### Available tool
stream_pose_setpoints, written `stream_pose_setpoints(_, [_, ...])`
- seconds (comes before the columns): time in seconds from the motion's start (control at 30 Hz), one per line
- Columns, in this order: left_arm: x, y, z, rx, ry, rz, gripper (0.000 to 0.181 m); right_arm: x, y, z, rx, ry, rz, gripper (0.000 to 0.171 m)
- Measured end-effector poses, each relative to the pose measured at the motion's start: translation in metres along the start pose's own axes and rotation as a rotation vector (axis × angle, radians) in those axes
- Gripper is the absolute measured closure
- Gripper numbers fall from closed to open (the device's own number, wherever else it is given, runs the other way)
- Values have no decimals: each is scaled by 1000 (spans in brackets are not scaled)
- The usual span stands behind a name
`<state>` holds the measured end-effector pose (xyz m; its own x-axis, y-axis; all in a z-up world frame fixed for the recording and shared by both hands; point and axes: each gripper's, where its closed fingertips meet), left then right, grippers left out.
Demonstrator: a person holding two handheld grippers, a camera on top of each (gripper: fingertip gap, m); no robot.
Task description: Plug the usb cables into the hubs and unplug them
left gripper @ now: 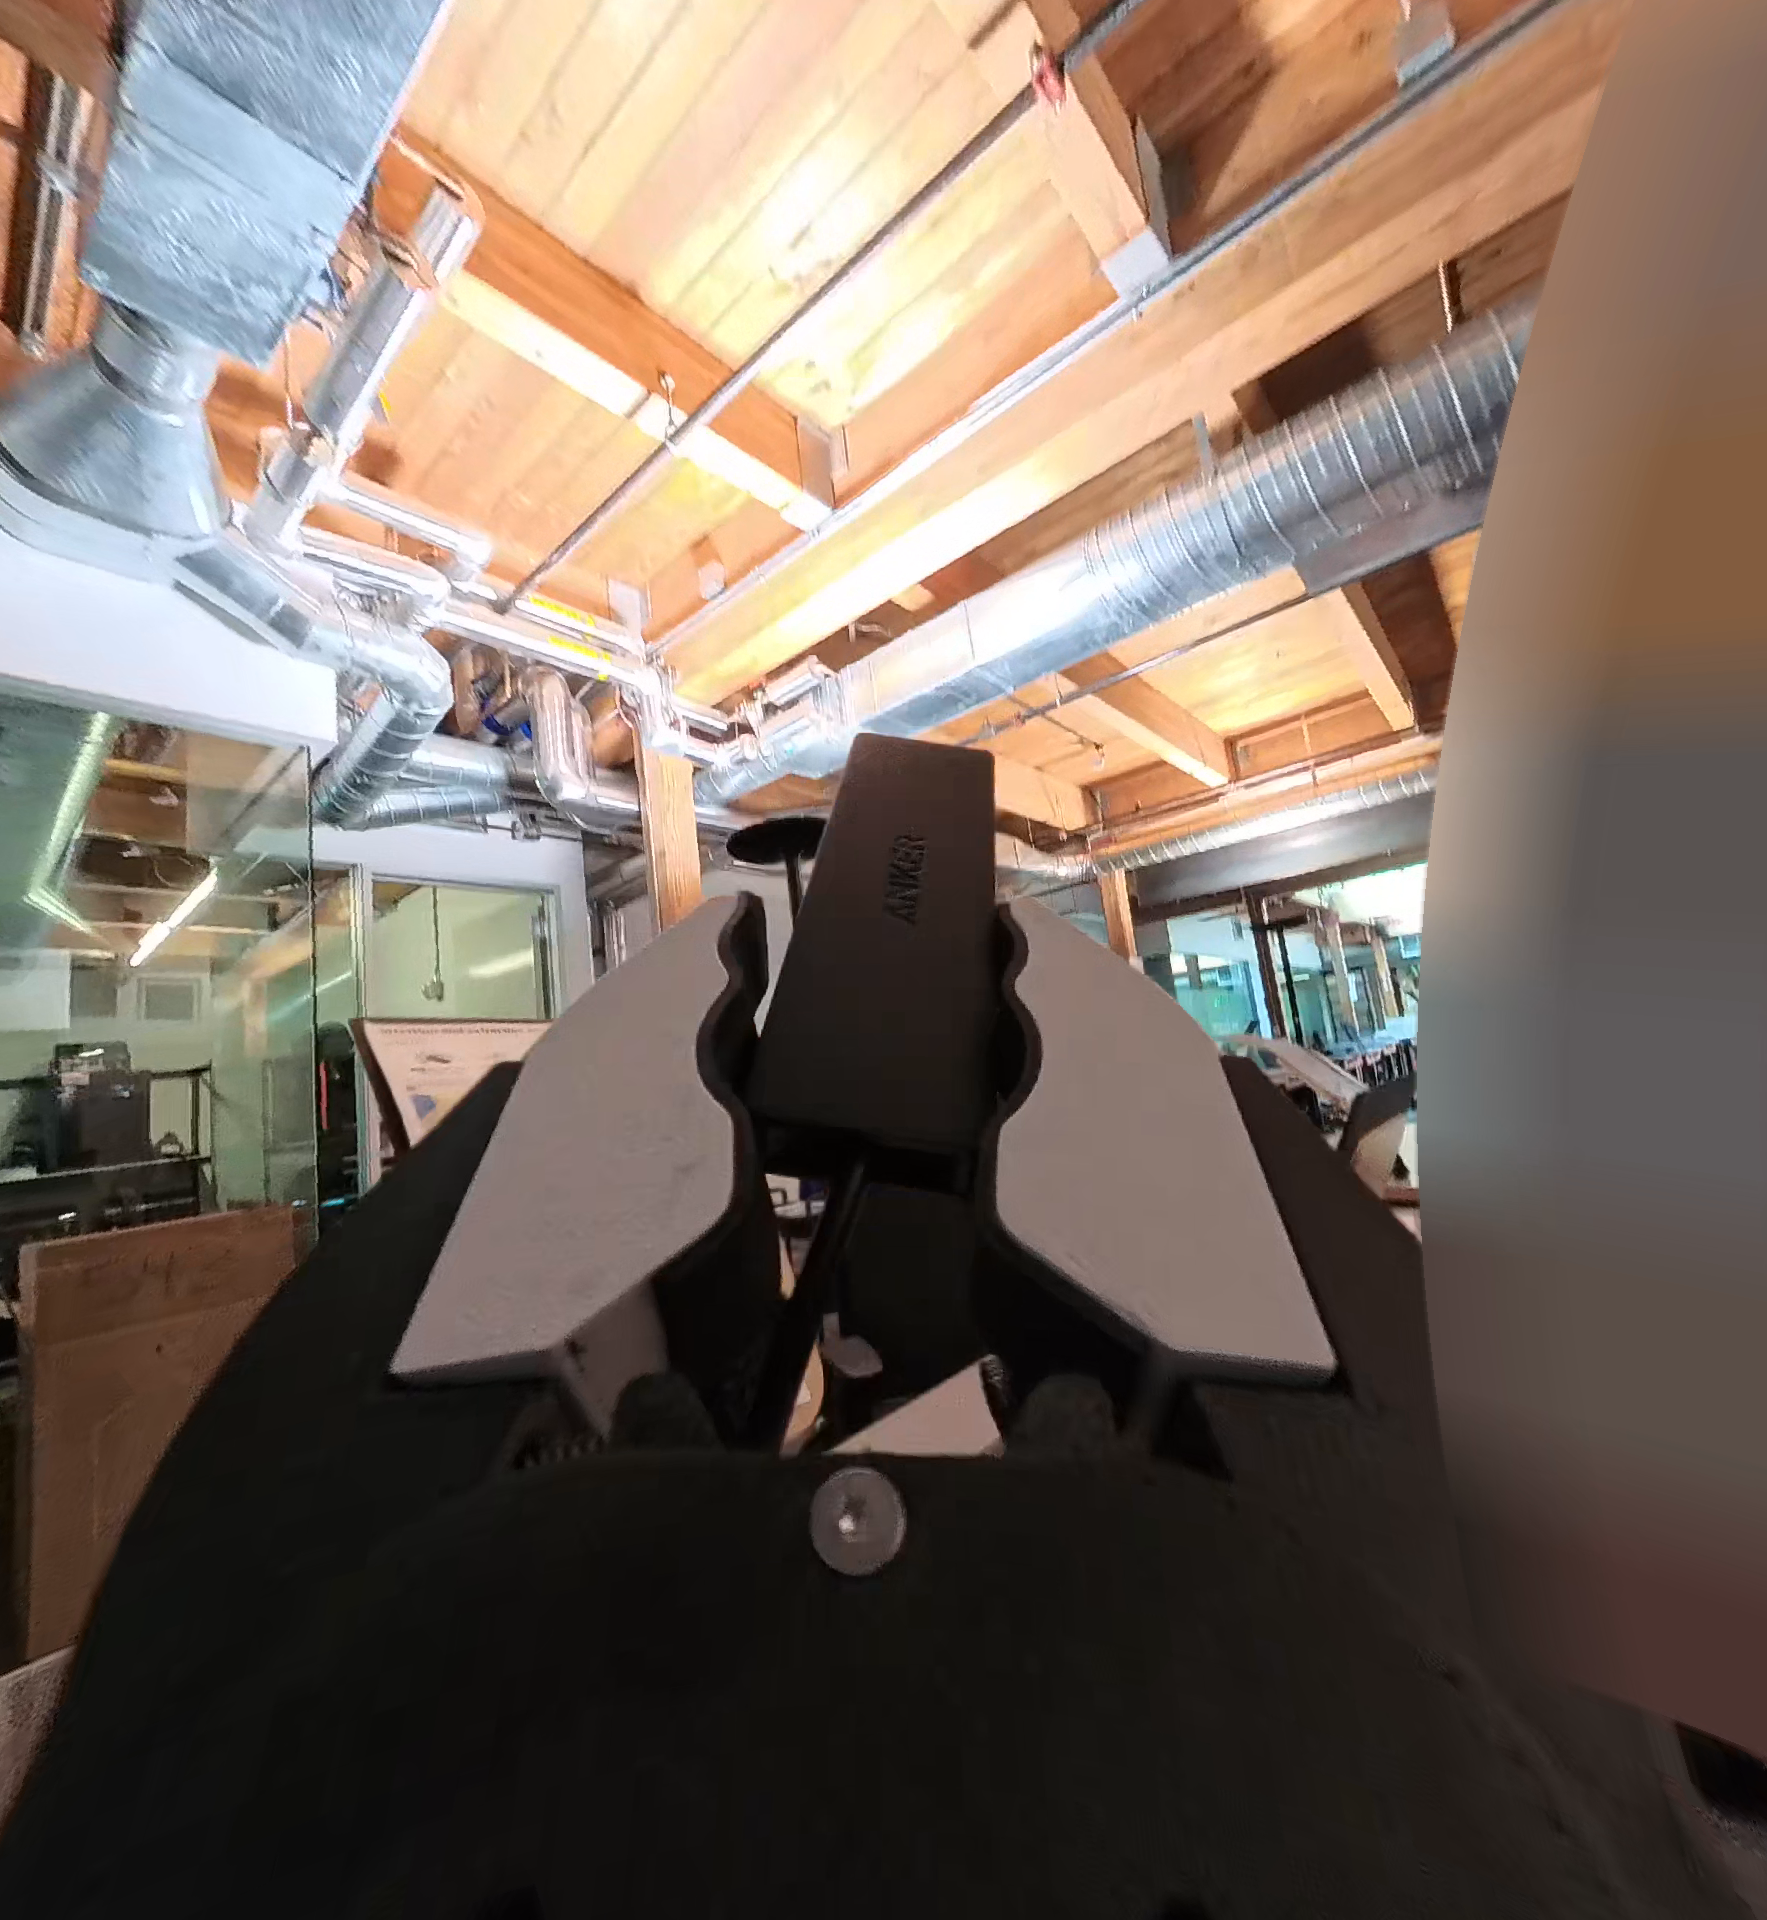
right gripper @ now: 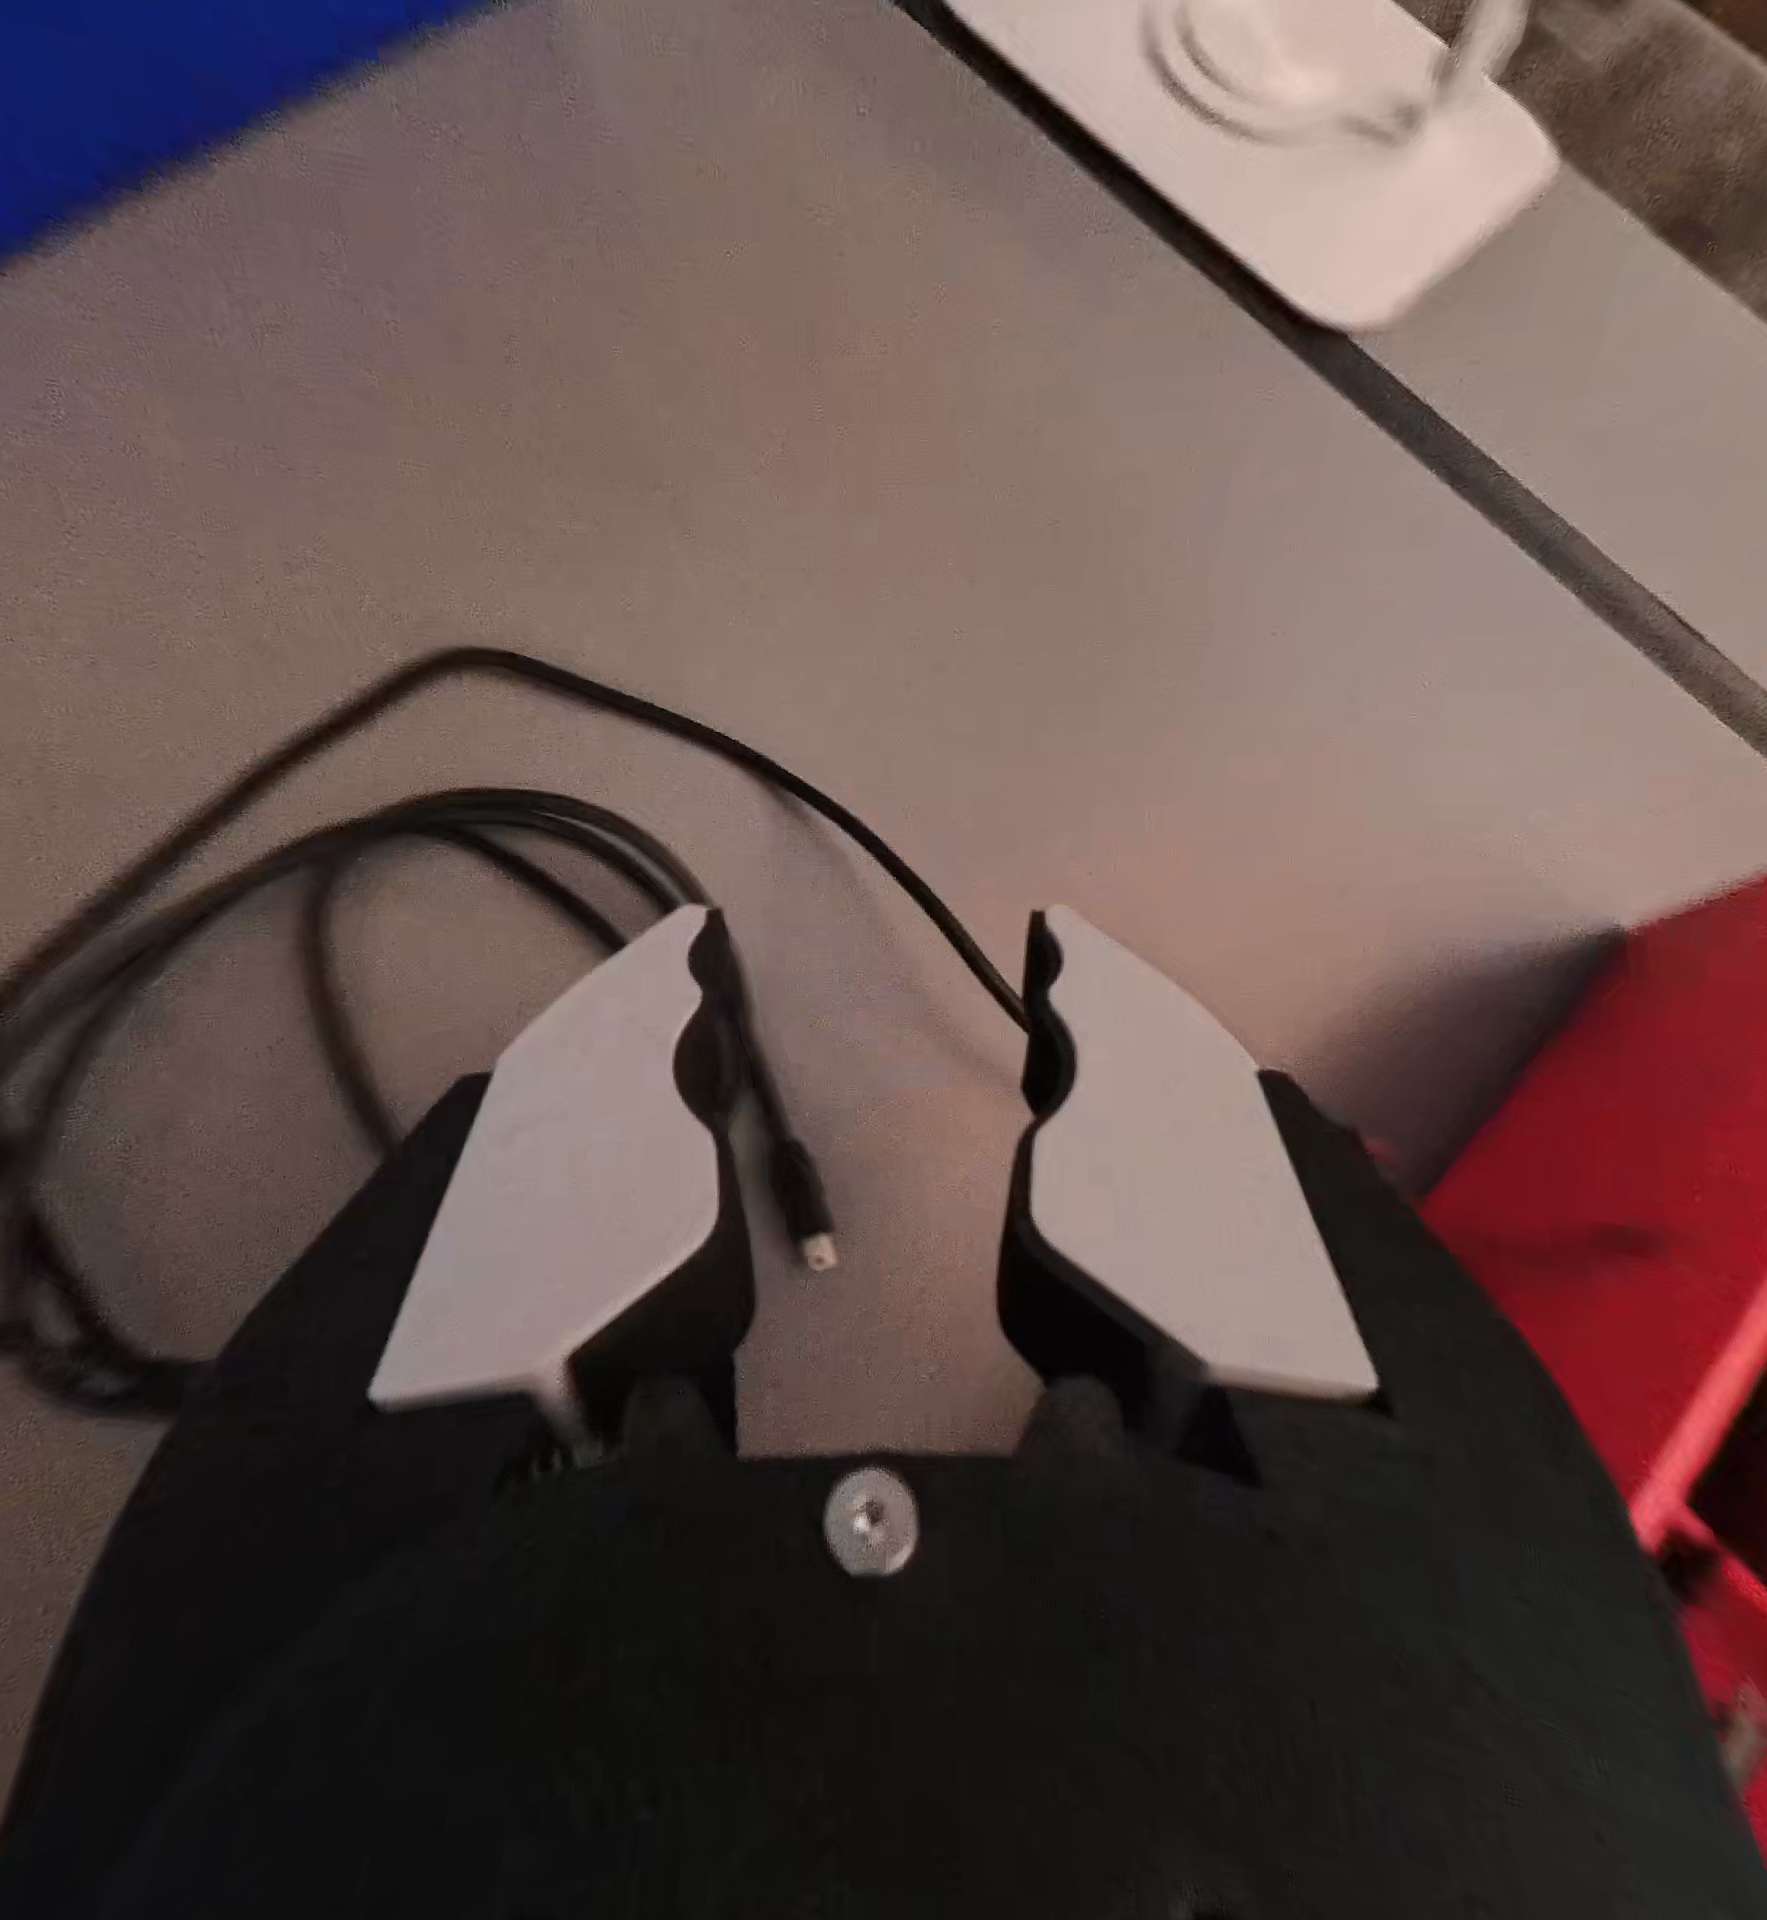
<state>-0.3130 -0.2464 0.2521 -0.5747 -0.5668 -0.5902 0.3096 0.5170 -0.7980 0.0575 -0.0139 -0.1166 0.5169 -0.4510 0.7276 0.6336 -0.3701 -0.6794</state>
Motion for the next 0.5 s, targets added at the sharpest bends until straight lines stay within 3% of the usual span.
stream_pose_setpoints(0.07, [-9, 7, 3, -10, 1, -23, 140, 10, -18, -34, 103, -183, 96, 111])
stream_pose_setpoints(0.13, [-16, 14, 6, -14, 17, -58, 140, 5, -20, -61, 266, -285, 107, 94])
stream_pose_setpoints(0.27, [-27, 27, 8, -4, 35, -107, 140, -41, 14, -65, 579, -268, -168, 69])
stream_pose_setpoints(0.5, [-34, 38, 8, 3, 41, -158, 140, -81, 24, -33, 634, -295, -402, 83])
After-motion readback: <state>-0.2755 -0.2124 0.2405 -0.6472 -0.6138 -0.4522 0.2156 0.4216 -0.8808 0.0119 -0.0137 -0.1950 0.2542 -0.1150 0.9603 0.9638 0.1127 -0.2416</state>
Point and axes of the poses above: each gripper's, where its closed fingertips meet, x back along the fingers, y out of its underside, z = x × y across the jaws, and after that the axes turned 5 degrees about -z, right-handed
